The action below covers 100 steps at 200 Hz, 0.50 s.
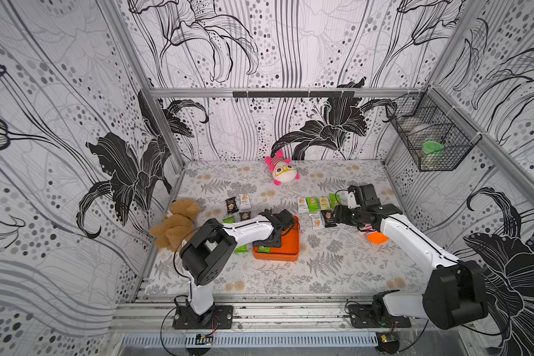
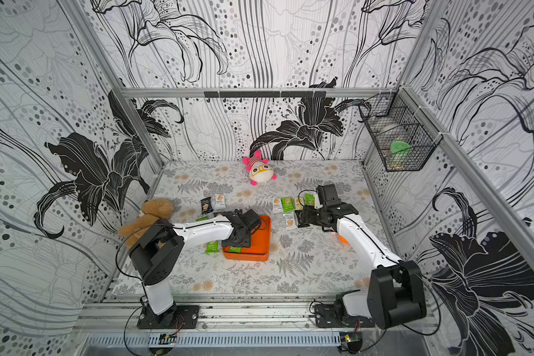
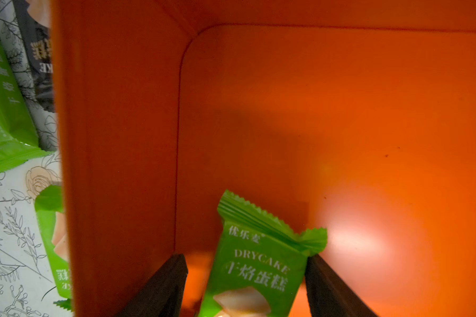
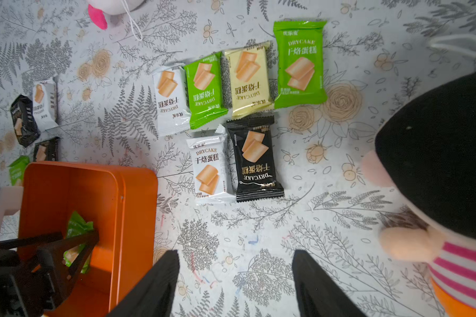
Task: Take the cookies out of the storage box
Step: Pick up the cookie from the storage box.
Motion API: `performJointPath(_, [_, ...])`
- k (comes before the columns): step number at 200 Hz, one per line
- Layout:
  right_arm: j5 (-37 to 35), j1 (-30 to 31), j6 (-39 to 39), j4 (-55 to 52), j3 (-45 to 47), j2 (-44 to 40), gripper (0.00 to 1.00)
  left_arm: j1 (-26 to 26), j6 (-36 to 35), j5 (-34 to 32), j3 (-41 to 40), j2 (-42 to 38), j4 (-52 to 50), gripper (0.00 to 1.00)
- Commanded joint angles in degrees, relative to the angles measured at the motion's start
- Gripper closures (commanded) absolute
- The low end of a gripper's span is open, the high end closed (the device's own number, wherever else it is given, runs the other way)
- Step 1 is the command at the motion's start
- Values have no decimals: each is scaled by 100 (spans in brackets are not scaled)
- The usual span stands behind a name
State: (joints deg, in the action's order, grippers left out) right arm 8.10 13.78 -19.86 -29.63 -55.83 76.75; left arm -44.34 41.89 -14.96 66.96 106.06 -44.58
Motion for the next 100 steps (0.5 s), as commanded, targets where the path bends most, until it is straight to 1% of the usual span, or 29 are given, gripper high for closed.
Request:
performJointPath(1, [-76, -34, -31, -175, -184, 72, 29, 20, -212, 215, -103, -25, 297, 30])
performJointPath(36, [-106, -33, -72, -179, -223, 85, 29, 22, -247, 427, -130, 67, 466, 34])
performJointPath(65, [-168, -39, -84, -184, -250, 92, 29, 15, -256, 477, -115, 98, 520, 45])
performJointPath(100, [-168, -36, -88, -177, -261, 116, 29, 30, -279, 450, -34, 102, 489, 53])
